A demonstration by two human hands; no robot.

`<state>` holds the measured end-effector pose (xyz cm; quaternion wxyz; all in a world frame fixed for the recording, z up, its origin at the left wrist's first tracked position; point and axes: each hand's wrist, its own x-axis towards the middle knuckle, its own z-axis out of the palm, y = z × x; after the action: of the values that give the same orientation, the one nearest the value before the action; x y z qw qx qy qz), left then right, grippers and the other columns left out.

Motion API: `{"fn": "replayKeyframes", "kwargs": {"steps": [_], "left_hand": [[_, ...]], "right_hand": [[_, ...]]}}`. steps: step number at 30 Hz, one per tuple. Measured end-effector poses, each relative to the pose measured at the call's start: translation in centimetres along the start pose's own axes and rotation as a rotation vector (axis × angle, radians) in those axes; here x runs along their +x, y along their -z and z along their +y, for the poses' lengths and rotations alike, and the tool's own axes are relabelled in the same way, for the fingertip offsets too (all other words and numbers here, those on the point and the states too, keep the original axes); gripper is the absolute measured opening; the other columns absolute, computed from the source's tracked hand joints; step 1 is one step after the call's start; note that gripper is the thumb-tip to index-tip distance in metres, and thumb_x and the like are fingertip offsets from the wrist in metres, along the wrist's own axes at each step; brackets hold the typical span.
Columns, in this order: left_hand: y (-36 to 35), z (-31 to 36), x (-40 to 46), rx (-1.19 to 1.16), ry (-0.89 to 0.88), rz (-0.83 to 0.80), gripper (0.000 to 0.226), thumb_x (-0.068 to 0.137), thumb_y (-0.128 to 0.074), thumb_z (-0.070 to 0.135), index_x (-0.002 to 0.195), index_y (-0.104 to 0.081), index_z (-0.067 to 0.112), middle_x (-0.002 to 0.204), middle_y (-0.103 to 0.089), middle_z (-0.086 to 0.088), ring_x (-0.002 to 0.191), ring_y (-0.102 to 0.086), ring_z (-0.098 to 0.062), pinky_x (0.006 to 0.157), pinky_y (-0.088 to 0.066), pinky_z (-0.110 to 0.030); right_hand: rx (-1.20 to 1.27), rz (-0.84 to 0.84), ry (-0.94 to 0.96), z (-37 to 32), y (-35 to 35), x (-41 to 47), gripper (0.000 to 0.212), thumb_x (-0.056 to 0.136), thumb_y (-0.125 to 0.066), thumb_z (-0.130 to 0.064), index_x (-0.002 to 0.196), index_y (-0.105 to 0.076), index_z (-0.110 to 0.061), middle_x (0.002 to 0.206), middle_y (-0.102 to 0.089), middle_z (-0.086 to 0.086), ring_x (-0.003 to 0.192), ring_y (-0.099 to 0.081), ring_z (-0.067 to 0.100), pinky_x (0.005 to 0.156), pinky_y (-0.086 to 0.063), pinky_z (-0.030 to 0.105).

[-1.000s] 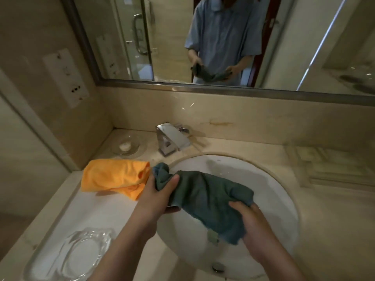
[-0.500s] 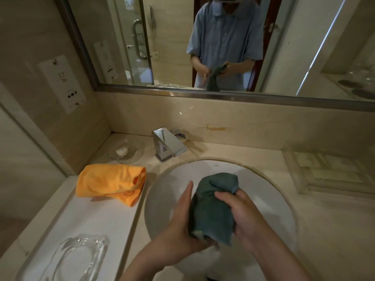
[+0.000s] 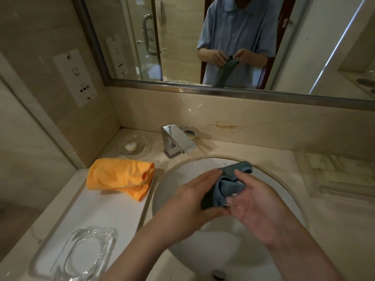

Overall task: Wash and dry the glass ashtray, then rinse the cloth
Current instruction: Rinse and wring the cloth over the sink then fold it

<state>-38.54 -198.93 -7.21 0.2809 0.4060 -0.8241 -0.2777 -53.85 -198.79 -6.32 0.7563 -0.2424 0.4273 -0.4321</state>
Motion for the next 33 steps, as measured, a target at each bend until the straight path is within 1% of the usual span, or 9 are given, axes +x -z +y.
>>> {"fn": "replayKeyframes", "kwargs": {"steps": [4, 8, 11, 15, 21, 23, 25, 29, 33], "left_hand": [[1.1, -0.6, 0.5, 0.051, 0.039, 0.102, 0.038, 0.091, -0.051, 0.011, 0.127, -0.054, 0.02, 0.094, -0.061, 0.014, 0.079, -0.052, 0.022, 0.071, -0.039, 0.002], [2.5, -0.8, 1.0, -0.164, 0.205, 0.006, 0.038, 0.095, -0.044, 0.015, 0.116, -0.048, 0.047, 0.111, -0.061, 0.015, 0.101, -0.057, 0.004, 0.09, -0.048, -0.015], [3.2, -1.4, 1.1, -0.4, 0.346, -0.026, 0.039, 0.097, -0.041, 0.014, 0.111, -0.048, 0.048, 0.122, -0.06, 0.013, 0.116, -0.055, -0.007, 0.098, -0.048, -0.029], [3.3, -1.2, 1.6, -0.555, 0.471, 0.067, 0.035, 0.097, -0.04, 0.015, 0.112, -0.054, 0.043, 0.112, -0.064, 0.005, 0.104, -0.06, -0.01, 0.085, -0.055, -0.026], [1.9, 0.9, 2.5, -0.325, 0.454, -0.025, 0.036, 0.097, -0.038, 0.02, 0.13, -0.049, 0.032, 0.126, -0.056, 0.009, 0.111, -0.055, -0.007, 0.097, -0.048, -0.027], [1.9, 1.2, 2.4, -0.217, 0.419, -0.082, 0.039, 0.097, -0.037, 0.018, 0.132, -0.046, 0.032, 0.119, -0.053, 0.016, 0.103, -0.052, 0.0, 0.086, -0.044, -0.011], [2.1, 1.3, 2.2, -0.164, 0.399, -0.105, 0.042, 0.096, -0.036, 0.013, 0.131, -0.047, 0.032, 0.115, -0.052, 0.017, 0.102, -0.048, 0.003, 0.077, -0.039, -0.003], [2.5, 1.0, 2.0, -0.169, 0.421, -0.064, 0.045, 0.094, -0.034, 0.004, 0.126, -0.053, 0.03, 0.109, -0.051, 0.022, 0.107, -0.042, 0.004, 0.093, -0.033, -0.011], [2.3, 0.7, 2.1, -0.276, 0.446, -0.014, 0.044, 0.094, -0.036, 0.006, 0.105, -0.058, 0.042, 0.109, -0.054, 0.018, 0.102, -0.049, 0.004, 0.087, -0.037, -0.012]], "right_hand": [[-0.025, 0.008, -0.011, 0.1, -0.4, 0.5, 0.038, 0.096, -0.037, -0.032, 0.122, -0.057, -0.011, 0.114, -0.069, 0.01, 0.097, -0.069, 0.027, 0.085, -0.053, 0.043], [-0.245, 0.093, 0.063, 0.0, -0.2, 0.1, 0.023, 0.092, -0.05, -0.024, 0.113, -0.059, -0.025, 0.105, -0.073, 0.0, 0.1, -0.068, 0.023, 0.098, -0.045, 0.049], [-0.401, 0.218, 0.118, 0.0, 0.1, -0.2, 0.015, 0.088, -0.058, -0.02, 0.097, -0.066, -0.028, 0.094, -0.074, -0.005, 0.1, -0.065, 0.018, 0.096, -0.046, 0.043], [-0.519, 0.317, 0.157, 0.1, 0.3, -0.5, 0.011, 0.088, -0.059, -0.027, 0.09, -0.069, -0.025, 0.092, -0.074, -0.001, 0.096, -0.065, 0.022, 0.089, -0.05, 0.043], [-0.351, 0.285, 0.023, 1.2, -0.2, 0.3, 0.022, 0.093, -0.05, -0.03, 0.098, -0.067, -0.016, 0.098, -0.073, 0.006, 0.094, -0.068, 0.025, 0.096, -0.048, 0.045], [-0.286, 0.295, 0.019, 0.9, -0.2, 0.2, 0.022, 0.093, -0.049, -0.03, 0.096, -0.066, -0.016, 0.101, -0.072, 0.005, 0.099, -0.065, 0.024, 0.097, -0.046, 0.042], [-0.459, 0.331, 0.092, 0.5, -0.2, -0.3, 0.026, 0.093, -0.049, -0.034, 0.085, -0.068, -0.017, 0.095, -0.071, 0.0, 0.097, -0.063, 0.019, 0.086, -0.047, 0.032], [-0.9, 0.309, 0.245, 0.0, -0.5, -1.1, 0.043, 0.091, -0.047, -0.041, 0.075, -0.067, -0.006, 0.073, -0.066, 0.006, 0.072, -0.06, 0.021, 0.065, -0.043, 0.03], [-0.729, 0.345, 0.297, -0.3, -0.6, -1.1, 0.028, 0.089, -0.051, -0.036, 0.076, -0.071, -0.022, 0.082, -0.073, 0.003, 0.082, -0.068, 0.019, 0.07, -0.051, 0.027]]}}
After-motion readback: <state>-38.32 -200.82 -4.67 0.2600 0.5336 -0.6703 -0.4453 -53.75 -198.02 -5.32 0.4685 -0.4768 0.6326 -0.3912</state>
